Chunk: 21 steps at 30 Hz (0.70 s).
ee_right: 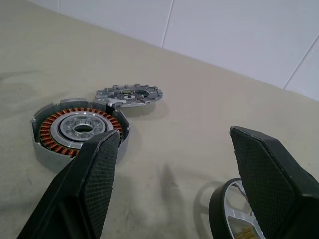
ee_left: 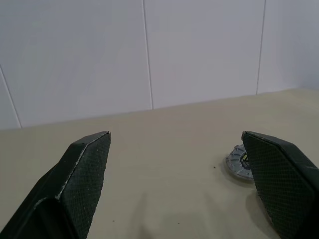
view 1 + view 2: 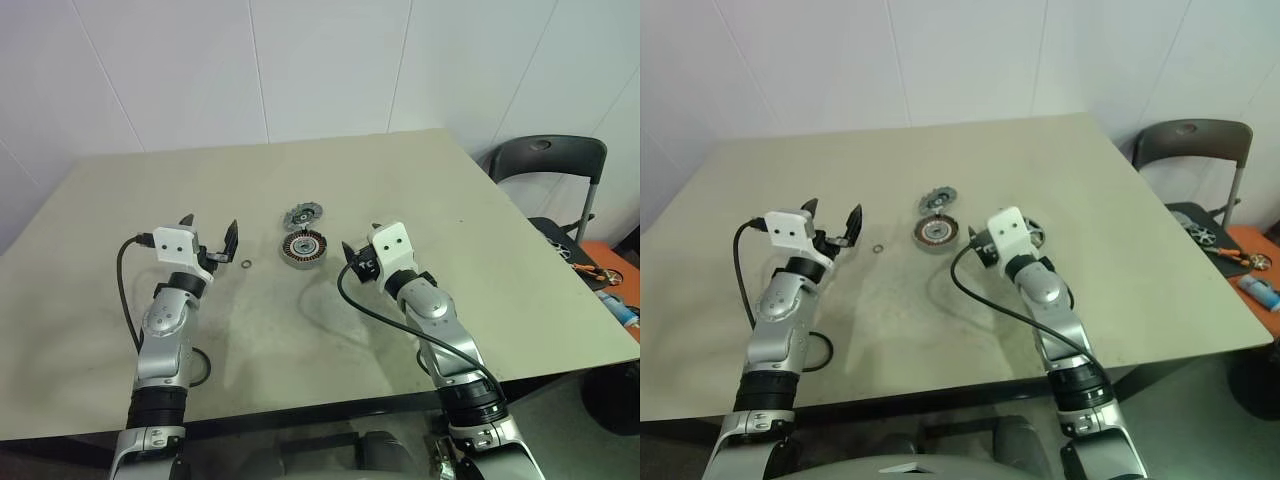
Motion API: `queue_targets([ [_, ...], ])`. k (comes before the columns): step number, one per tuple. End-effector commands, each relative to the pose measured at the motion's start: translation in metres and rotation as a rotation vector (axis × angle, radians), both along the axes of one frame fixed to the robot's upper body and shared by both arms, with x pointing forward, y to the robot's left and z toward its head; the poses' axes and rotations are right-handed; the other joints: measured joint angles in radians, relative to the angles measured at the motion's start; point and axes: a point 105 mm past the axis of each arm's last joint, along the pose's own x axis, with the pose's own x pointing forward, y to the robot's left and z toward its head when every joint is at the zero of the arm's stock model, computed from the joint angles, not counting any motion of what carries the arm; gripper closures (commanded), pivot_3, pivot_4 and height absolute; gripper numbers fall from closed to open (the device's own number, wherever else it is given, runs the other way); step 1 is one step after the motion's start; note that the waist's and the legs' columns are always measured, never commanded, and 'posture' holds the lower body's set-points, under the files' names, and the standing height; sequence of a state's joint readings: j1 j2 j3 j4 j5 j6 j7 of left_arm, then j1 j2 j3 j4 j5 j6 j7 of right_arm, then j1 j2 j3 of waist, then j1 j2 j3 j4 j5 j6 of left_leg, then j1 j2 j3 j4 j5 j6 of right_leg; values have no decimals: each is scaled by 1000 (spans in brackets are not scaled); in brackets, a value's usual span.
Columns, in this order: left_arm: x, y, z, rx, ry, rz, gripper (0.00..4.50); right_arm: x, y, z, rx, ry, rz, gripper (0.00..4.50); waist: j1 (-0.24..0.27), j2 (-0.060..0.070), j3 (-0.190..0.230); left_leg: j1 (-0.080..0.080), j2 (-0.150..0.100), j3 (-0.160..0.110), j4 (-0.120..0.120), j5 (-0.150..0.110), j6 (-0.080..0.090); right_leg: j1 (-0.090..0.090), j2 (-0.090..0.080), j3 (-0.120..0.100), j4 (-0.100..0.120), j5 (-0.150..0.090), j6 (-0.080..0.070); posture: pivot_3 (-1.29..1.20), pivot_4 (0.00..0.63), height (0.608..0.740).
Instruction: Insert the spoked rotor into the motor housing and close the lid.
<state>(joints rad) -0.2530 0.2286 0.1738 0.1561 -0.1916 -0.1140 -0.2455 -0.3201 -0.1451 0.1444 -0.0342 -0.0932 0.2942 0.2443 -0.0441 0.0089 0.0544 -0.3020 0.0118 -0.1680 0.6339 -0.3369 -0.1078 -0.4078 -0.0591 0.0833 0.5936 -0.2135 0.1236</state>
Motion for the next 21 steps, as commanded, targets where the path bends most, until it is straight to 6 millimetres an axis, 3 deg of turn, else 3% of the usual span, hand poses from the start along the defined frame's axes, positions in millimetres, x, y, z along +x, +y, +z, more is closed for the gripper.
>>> queue_targets([
  [1,-1,2,15,13,-55,-1,45,0,7,15,24,-56,25,787,0,0,0,0,0,0,0,0,0,0,0,0,0,0,0,0,0,740],
  [11,1,8,18,27,-55,-9,45,2,4,14,31,-49,21,787,0,0,0,0,0,0,0,0,0,0,0,0,0,0,0,0,0,740],
  [17,7,0,22,25,-66,-28,45,11,71,39,-91,-107,429,787,-14,0,0,1,0,0,1,0,0,0,0,0,1,1,0,0,0,740],
  [21,7,0,24,17,-78,-13,45,28,85,65,-162,-159,550,787,-26,0,0,2,0,-1,0,1,-2,1,0,0,2,1,-1,0,0,740],
])
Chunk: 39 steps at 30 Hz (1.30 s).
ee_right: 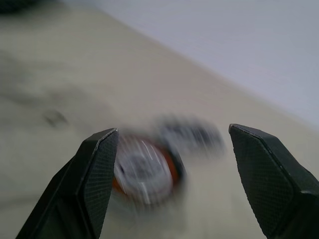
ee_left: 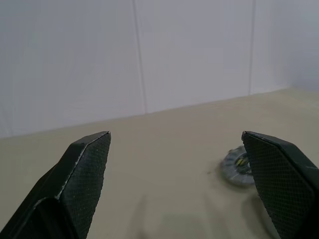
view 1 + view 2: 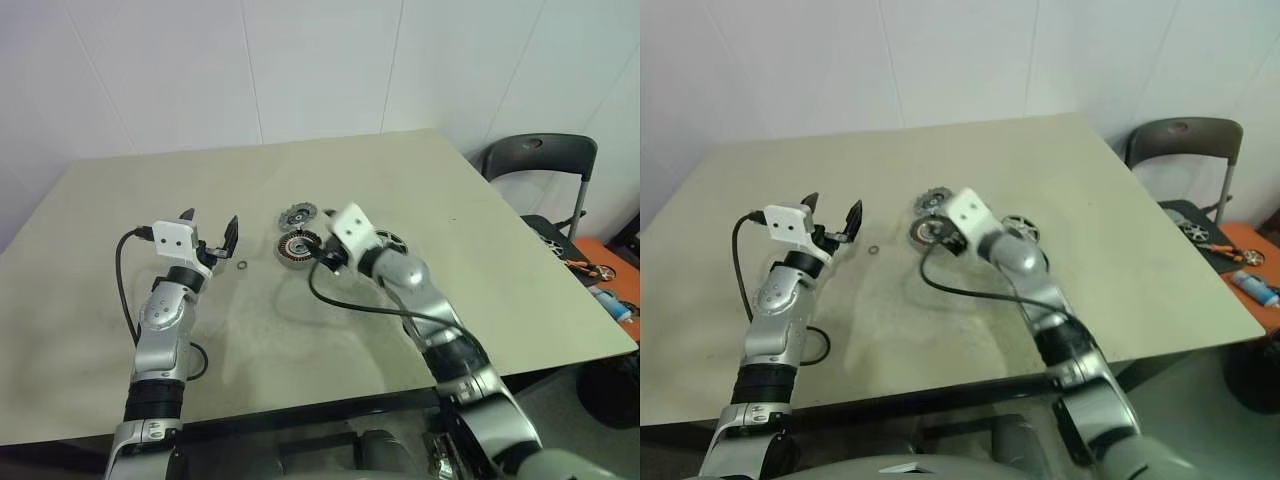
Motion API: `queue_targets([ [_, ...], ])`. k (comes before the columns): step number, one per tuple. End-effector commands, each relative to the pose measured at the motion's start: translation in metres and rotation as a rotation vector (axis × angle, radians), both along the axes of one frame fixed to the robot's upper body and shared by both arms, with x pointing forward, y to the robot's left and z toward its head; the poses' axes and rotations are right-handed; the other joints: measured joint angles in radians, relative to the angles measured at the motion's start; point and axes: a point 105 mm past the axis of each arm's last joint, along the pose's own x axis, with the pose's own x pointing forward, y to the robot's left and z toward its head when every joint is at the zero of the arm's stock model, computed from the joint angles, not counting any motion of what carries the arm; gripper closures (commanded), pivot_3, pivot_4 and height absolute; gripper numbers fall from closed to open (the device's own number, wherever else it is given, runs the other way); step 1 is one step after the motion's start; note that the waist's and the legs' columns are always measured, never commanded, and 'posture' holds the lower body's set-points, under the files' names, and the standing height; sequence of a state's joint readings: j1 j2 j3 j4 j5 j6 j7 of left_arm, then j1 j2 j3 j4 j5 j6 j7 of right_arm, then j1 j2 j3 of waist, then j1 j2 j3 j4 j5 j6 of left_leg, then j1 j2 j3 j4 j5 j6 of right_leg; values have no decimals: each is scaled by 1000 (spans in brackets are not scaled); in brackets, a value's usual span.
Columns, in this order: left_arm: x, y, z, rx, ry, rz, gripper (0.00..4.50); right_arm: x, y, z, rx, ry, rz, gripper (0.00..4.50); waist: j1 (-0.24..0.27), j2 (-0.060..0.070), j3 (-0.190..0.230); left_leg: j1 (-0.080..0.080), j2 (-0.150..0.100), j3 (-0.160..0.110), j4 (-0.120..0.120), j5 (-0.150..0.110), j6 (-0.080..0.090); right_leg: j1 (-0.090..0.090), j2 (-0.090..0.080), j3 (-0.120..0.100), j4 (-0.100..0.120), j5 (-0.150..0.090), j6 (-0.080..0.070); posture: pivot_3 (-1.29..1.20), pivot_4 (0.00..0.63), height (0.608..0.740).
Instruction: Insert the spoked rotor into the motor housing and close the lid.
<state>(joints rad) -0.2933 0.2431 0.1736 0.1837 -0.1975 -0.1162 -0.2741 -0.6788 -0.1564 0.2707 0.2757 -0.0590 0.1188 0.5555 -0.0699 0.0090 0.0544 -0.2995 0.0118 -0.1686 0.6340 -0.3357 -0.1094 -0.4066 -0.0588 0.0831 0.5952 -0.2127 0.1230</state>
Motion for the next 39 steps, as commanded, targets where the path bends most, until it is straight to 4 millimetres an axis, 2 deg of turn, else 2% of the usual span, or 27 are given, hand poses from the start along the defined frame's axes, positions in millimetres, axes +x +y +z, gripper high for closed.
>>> queue_targets([
  [1,-1,4,16,3,-63,29,45,13,6,25,-24,-67,87,787,1,-1,0,0,0,0,0,0,0,0,0,0,-1,0,0,0,0,740],
  [5,-8,10,12,-2,-62,59,45,15,18,29,-109,-82,207,787,-1,-1,-1,-1,0,0,-2,0,0,0,-1,0,-2,0,0,0,0,740],
  [9,-14,13,9,-16,-65,95,45,0,32,20,-268,-68,425,787,-1,-1,0,-2,0,0,-2,0,0,-2,-1,0,-1,0,0,0,0,740],
  [12,-17,15,8,-31,-69,119,45,-11,35,13,-405,-67,579,787,-2,-1,0,-2,0,0,-2,0,0,-2,-1,0,-1,0,0,0,0,740],
  [18,-24,12,2,-47,-67,144,45,-5,33,-1,-598,-79,642,787,0,-1,0,-1,0,0,-1,1,-2,-2,-1,0,0,0,0,0,0,740],
  [22,-28,9,0,-52,-68,153,45,4,28,-11,-683,-57,604,787,-1,-1,0,-2,0,0,-1,1,-2,-2,-1,0,0,0,0,0,0,740],
  [27,-30,18,1,-59,-72,193,45,23,14,-19,-755,-28,463,787,0,-1,0,-2,0,0,-1,1,-2,-3,-1,0,0,0,0,0,0,740],
  [34,-33,20,-4,-55,-60,205,45,37,-2,-28,-795,54,334,787,-1,-1,0,-2,0,0,-2,1,-2,-3,-1,0,0,0,0,0,0,740],
  [39,-34,16,-5,-65,-60,208,45,37,-9,-43,-876,53,319,787,-1,-1,0,-2,0,0,-1,1,-2,-3,-1,0,1,0,0,0,0,740],
])
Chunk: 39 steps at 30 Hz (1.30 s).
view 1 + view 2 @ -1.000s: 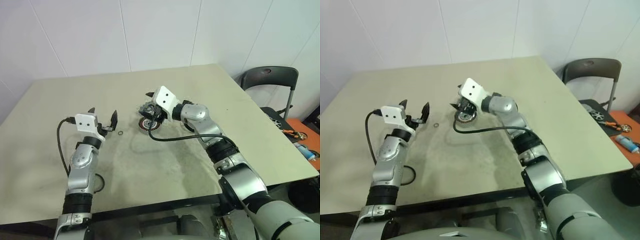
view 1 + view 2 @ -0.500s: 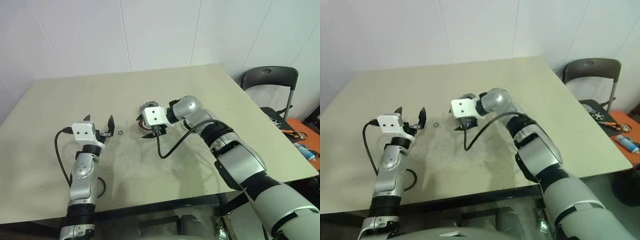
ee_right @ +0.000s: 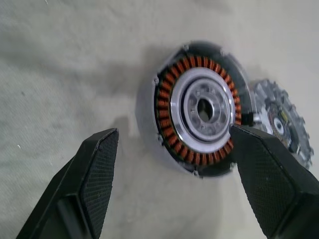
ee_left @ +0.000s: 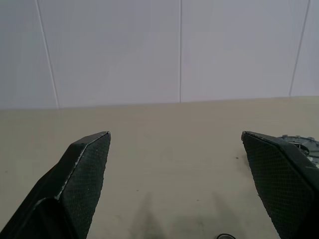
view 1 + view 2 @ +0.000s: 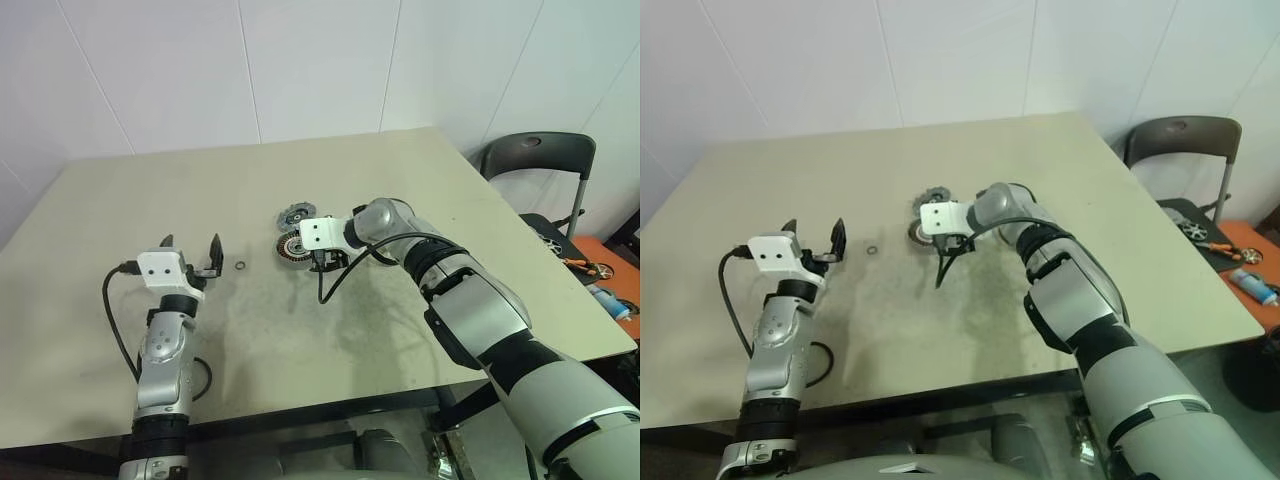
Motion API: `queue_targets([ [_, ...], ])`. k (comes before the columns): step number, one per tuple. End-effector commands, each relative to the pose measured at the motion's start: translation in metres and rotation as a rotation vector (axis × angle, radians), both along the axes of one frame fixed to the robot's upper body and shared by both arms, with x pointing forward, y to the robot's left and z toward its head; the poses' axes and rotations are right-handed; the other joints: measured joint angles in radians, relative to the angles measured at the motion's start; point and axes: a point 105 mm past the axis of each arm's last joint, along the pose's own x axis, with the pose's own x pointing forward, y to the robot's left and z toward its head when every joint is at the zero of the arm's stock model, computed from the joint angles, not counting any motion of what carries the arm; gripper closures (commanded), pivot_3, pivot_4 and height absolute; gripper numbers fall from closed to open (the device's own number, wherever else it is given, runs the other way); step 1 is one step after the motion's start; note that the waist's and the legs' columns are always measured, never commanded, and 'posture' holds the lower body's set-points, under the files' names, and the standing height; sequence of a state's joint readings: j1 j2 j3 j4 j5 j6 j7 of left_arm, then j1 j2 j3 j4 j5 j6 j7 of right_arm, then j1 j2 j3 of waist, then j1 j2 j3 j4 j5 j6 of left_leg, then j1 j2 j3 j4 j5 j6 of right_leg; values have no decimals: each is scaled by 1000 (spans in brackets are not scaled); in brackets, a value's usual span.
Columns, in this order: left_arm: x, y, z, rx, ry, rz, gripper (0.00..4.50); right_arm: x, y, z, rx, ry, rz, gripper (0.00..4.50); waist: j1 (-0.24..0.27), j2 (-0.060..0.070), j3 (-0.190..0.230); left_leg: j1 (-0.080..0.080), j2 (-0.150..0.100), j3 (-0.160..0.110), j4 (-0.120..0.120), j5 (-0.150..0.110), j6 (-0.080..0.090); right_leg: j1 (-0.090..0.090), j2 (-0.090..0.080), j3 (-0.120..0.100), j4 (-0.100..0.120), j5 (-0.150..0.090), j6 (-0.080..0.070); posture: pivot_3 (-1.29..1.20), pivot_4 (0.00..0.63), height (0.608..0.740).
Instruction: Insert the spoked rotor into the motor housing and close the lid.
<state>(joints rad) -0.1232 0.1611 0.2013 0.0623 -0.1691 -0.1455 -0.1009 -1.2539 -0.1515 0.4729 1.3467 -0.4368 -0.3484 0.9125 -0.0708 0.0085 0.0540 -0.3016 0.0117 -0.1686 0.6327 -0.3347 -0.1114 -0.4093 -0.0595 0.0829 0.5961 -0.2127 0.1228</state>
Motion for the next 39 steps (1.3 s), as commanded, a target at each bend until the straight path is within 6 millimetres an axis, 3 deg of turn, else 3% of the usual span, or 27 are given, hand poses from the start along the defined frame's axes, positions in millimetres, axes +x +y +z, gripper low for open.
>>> queue_targets([
  [1,-3,-4,18,17,-75,1,45,4,3,8,-42,-65,18,787,0,0,0,0,0,0,0,0,0,0,0,0,0,0,0,0,0,740],
  [17,-17,-9,7,-10,-53,32,45,-9,18,-22,-90,-47,65,787,-2,0,0,2,0,0,0,0,0,1,0,0,2,0,0,0,0,740],
  [20,-19,-9,5,-13,-50,39,9,-8,21,-21,-86,-73,60,1334,-3,0,0,2,0,0,0,0,0,1,0,0,2,0,0,0,0,740],
  [23,-21,-10,5,-16,-49,42,9,-7,24,-21,-91,-101,63,2363,-2,1,-1,2,0,0,0,0,0,1,0,0,2,0,0,0,0,740],
  [33,-16,-11,6,-21,-50,42,9,-9,37,-14,-63,-124,103,2363,0,0,-1,2,0,0,0,0,-1,1,0,0,1,0,0,0,0,740],
  [37,-14,-12,5,-24,-50,37,9,-9,35,-13,-73,-129,112,3083,-1,0,-1,2,0,0,0,0,-1,1,0,0,1,0,0,0,0,740],
  [39,-13,-13,5,-26,-50,35,9,-6,33,-11,-71,-141,101,3812,-1,1,-1,2,0,0,0,0,-1,1,0,0,1,0,0,0,0,740],
])
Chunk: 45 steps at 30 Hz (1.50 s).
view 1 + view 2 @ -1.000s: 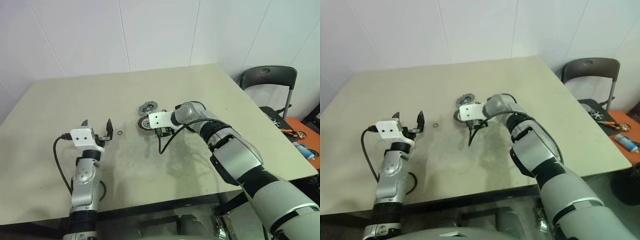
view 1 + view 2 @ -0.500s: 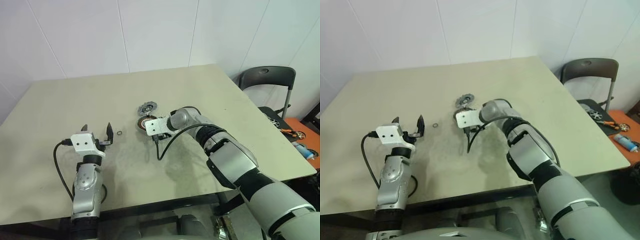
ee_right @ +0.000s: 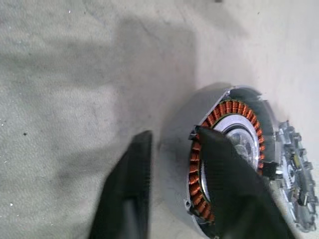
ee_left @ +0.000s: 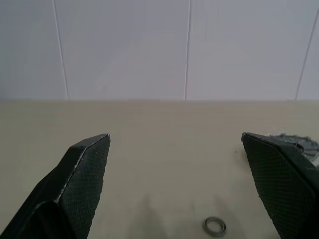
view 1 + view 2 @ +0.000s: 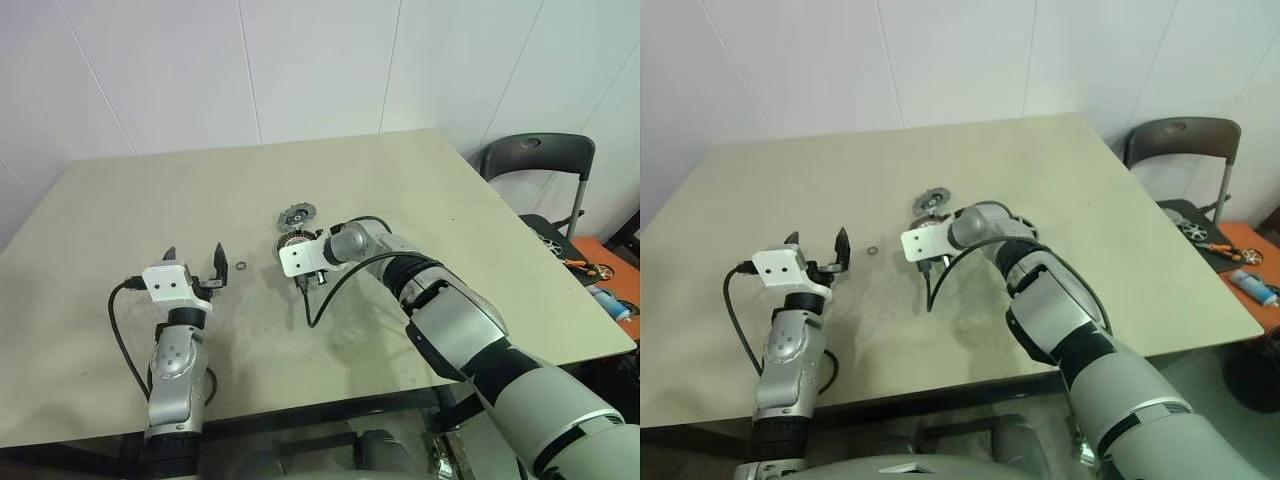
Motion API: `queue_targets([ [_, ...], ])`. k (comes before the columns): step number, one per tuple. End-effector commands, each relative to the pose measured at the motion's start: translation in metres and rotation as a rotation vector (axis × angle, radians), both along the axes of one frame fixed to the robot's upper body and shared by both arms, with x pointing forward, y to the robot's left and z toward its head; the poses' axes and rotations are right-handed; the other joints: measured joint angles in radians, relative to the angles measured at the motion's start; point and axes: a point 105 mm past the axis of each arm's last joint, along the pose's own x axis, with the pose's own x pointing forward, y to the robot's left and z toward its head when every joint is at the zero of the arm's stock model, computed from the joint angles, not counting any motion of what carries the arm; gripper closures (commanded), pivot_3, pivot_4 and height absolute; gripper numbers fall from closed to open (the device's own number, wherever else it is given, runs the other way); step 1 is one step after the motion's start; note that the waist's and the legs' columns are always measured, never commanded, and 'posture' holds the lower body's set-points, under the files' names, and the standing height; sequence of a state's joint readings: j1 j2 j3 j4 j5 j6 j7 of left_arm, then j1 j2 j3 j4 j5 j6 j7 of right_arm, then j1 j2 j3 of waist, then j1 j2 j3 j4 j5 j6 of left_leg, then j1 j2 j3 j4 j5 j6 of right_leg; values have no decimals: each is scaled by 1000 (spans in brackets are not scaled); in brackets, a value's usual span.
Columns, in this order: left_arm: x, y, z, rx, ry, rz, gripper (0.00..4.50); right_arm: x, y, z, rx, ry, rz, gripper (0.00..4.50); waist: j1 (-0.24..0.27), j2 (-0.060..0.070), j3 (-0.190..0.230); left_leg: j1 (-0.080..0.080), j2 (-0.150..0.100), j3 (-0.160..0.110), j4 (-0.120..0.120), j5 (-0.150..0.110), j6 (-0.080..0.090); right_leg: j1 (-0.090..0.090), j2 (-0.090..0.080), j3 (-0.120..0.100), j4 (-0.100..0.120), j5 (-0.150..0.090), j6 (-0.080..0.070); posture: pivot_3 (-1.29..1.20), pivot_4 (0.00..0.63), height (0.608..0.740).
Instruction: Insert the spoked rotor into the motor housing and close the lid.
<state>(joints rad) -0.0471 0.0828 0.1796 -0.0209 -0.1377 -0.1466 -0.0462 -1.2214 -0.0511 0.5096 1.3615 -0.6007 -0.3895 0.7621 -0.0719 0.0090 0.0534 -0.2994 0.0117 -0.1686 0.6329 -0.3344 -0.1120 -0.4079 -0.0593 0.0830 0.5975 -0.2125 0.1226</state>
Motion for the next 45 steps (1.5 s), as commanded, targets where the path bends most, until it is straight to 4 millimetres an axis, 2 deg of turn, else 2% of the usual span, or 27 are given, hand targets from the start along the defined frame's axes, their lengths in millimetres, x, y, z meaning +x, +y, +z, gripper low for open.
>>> queue_targets([
  [1,2,-3,11,17,-50,-6,9,6,2,15,12,-40,5,3812,1,0,0,0,0,0,0,0,0,0,0,0,0,0,0,0,0,740],
  [4,3,-5,11,15,-50,-10,9,5,1,15,8,-34,14,3812,1,0,0,0,0,0,0,0,0,0,0,0,0,0,0,0,0,740],
  [8,3,-6,11,16,-50,-13,9,5,-1,15,-1,-28,21,4476,0,0,0,0,0,0,0,0,0,0,0,0,0,0,0,0,0,740],
  [13,4,-6,11,18,-52,-13,9,8,-1,19,9,-46,8,4476,1,0,0,-1,0,0,0,0,0,-1,0,0,0,0,0,0,0,740],
  [24,7,-9,10,16,-52,-26,9,2,4,39,63,-4,91,4476,0,0,0,-1,0,0,0,0,0,-1,0,0,-1,0,0,0,0,740],
  [29,12,-12,11,14,-56,-38,9,7,0,42,70,-9,44,4476,0,0,0,-2,0,0,0,0,0,-1,0,0,-1,0,0,0,0,740],
  [35,13,-12,11,13,-55,-44,9,-6,-12,42,14,152,103,4476,1,0,0,-2,0,0,0,0,0,-1,0,0,-1,0,0,0,0,740],
  [40,13,-17,9,10,-52,-58,9,-34,-34,50,-46,457,210,4476,1,0,0,-2,0,0,0,0,0,-1,0,0,-1,0,0,0,0,740],
  [45,17,-23,7,5,-47,-82,9,-47,-45,53,-11,547,184,4476,4,0,0,-2,0,-1,1,0,0,0,0,-1,0,0,0,0,0,740],
])
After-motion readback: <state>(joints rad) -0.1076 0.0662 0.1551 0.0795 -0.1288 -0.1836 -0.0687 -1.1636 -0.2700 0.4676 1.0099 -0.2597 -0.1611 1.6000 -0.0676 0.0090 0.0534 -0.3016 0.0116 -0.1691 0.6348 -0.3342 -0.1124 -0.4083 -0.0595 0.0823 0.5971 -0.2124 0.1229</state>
